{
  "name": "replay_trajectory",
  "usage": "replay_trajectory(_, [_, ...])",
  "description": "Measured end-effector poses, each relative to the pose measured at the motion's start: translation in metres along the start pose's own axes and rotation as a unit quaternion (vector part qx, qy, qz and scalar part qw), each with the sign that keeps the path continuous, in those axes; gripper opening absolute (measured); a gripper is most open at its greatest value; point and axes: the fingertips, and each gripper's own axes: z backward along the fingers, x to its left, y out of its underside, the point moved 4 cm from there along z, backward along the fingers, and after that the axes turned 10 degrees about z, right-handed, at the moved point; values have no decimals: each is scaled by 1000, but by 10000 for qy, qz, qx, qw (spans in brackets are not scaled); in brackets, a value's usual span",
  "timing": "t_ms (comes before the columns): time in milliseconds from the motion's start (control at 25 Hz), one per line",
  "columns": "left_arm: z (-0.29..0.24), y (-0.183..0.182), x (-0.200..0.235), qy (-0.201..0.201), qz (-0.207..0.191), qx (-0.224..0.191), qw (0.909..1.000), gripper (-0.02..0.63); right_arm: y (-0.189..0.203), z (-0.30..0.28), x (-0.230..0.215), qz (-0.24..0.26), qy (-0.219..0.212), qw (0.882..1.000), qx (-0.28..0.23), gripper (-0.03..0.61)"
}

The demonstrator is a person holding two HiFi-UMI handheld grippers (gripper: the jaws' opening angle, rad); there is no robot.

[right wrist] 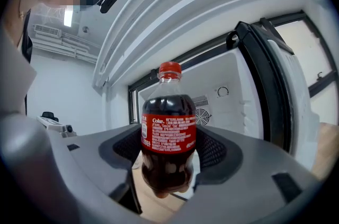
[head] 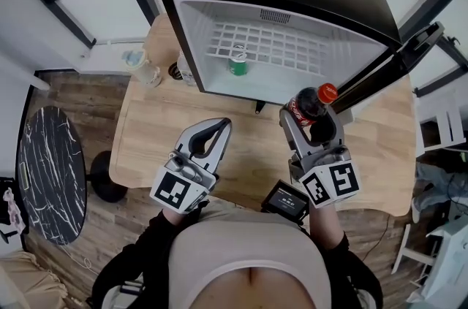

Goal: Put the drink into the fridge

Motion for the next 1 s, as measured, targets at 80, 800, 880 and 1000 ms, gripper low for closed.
replay_trajectory(80, [1,0,1,-56,-26,-27,10000,5,-1,-7,-8,37,38,10000,-4,324])
replay_trajectory(800, [28,6,18,-575,4,217,9981,5,4,-61,-55,237,319,9992,1,322])
replay_trajectory(880, [29,4,20,-616,-56,127,9980,5,6,-67,-59,275,353,9990,7,322])
replay_trajectory(1000, [34,3,25,-701,-93,68,9975,5,10,-76,-62,334,403,9986,42,322])
